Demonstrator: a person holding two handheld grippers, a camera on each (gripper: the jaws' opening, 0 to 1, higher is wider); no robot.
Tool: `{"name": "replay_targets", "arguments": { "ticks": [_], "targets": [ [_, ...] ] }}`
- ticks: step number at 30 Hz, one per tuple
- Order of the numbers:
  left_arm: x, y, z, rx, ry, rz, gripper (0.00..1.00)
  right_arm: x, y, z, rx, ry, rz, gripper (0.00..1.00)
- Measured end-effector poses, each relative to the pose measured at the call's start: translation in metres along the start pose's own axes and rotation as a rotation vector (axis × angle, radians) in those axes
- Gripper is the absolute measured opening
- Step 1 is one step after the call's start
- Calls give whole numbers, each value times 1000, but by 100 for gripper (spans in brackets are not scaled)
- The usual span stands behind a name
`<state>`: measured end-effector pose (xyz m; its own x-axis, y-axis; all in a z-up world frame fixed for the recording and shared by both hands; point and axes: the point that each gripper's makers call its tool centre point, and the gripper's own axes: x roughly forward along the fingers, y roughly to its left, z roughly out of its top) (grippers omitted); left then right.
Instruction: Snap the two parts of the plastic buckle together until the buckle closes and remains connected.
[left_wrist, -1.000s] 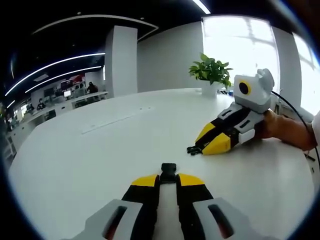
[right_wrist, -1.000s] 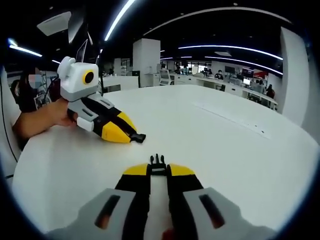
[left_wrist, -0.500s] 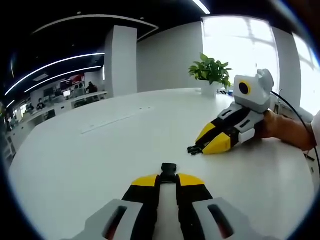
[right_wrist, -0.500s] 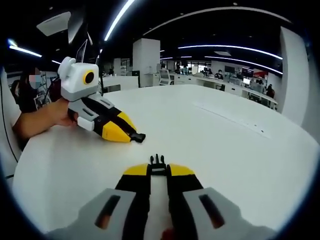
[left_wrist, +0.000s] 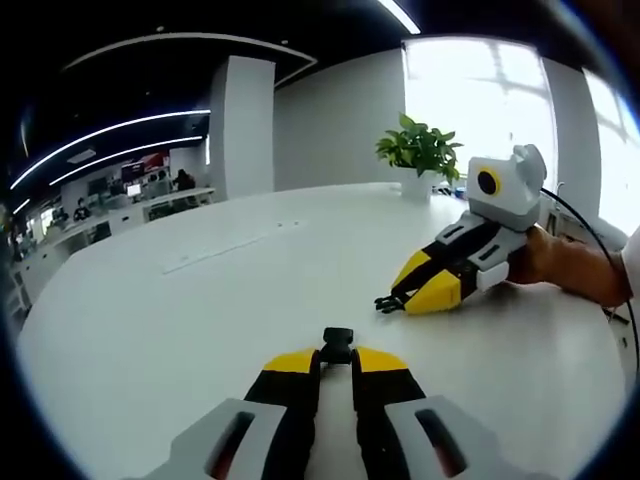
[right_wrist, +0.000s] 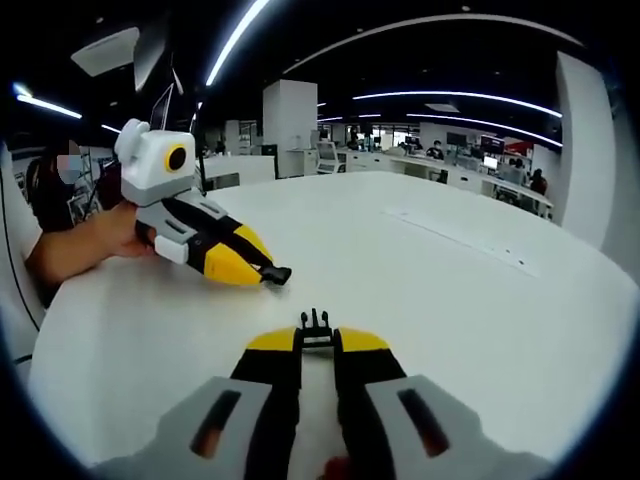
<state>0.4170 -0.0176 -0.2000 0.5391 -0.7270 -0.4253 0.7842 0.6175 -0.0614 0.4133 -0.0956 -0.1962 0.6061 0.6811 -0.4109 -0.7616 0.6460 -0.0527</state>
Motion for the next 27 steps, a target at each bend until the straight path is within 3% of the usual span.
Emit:
{"name": "replay_targets", "arguments": {
  "ticks": [9,11,14,27],
  "targets": [
    [-12,-11,5,17,-7,4,12,-10,7,2,-8,1,-4,13],
    [-15,-21,11,-23,-27,-45,12,-15,11,2,-15,4,-9,13],
    [-22,-23,19,-6,-33,-41,12,-19,13,2,-23,11,-17,13],
    [-52,-56,5,16,-33,-111,12,-47,51,-7,-33,18,2,13]
  ]
}}
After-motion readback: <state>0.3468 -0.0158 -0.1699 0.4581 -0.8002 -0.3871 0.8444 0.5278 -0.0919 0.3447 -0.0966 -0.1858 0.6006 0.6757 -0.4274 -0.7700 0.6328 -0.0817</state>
